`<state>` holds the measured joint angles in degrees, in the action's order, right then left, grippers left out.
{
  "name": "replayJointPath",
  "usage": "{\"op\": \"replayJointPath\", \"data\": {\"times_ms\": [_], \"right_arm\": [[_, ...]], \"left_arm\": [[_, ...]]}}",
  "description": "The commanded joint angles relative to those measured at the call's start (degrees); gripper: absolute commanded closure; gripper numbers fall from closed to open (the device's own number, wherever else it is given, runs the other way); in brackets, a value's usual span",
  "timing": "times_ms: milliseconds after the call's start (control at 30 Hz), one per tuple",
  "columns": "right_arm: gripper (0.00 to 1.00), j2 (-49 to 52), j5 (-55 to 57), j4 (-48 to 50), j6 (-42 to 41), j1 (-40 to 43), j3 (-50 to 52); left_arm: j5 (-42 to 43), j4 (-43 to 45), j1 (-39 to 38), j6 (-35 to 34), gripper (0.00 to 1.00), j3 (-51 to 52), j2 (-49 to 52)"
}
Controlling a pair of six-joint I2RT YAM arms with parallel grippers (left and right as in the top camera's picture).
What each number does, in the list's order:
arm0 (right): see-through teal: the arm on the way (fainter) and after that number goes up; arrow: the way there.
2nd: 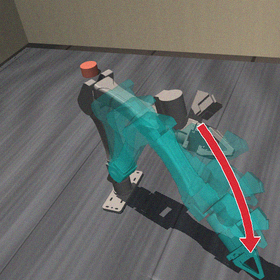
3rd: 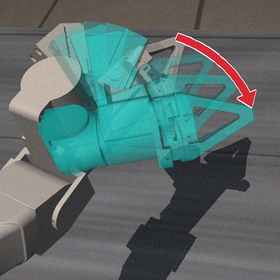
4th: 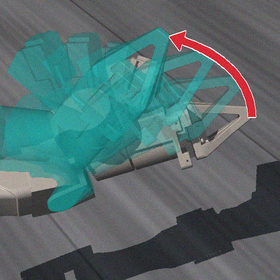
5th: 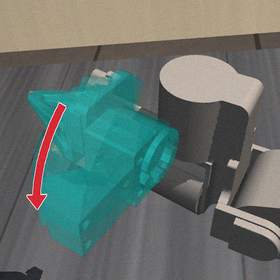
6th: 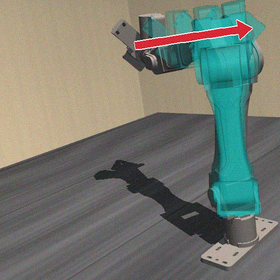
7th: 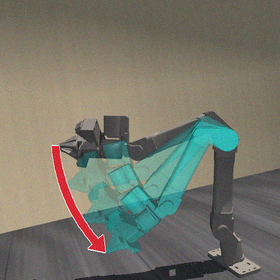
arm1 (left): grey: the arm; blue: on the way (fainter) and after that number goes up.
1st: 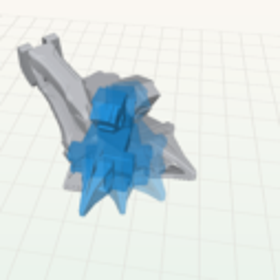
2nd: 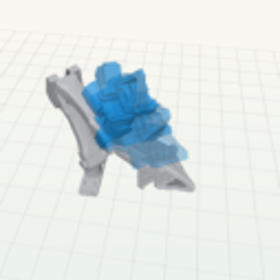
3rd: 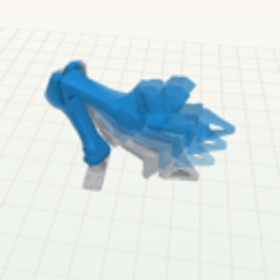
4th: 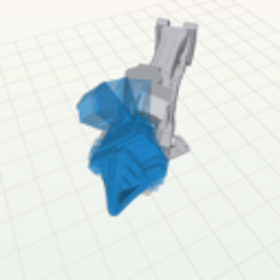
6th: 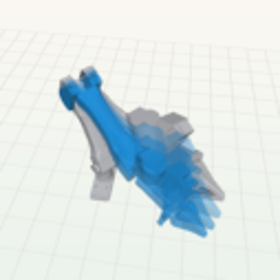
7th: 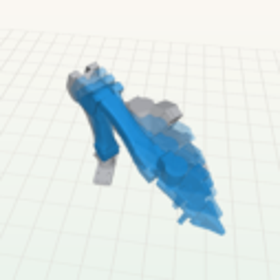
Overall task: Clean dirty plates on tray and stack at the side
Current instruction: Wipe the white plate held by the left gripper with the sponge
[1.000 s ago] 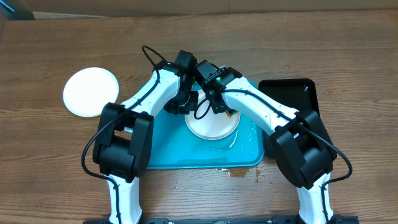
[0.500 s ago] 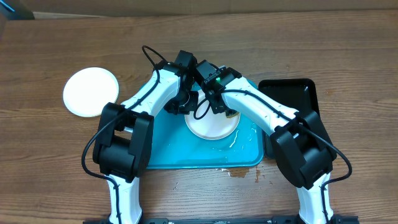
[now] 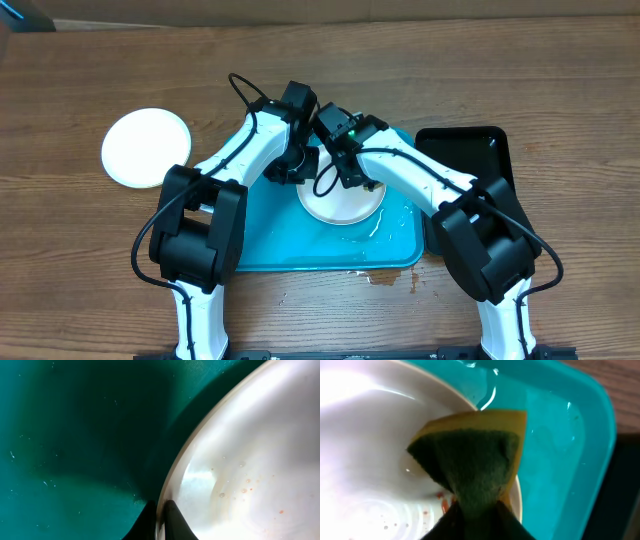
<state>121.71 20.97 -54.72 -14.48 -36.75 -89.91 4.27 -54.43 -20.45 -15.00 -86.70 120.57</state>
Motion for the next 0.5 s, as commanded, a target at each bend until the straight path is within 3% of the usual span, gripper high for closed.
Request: {"op": "replayJointPath", "data": {"times_ms": [0,467], "right_arm": [[0.96,0.0,-0.1,0.7,-0.3,0.2,1.8],[0.96,0.0,-7.2,1.6,-0.5,0.7,4.7]], "left_arm": [[-1.9,-0.6,-0.2,-0.2,0.94,1.5,1.2],[-1.9,-0.6,-0.1,-0.2,0.96,1.5,1.2]]}}
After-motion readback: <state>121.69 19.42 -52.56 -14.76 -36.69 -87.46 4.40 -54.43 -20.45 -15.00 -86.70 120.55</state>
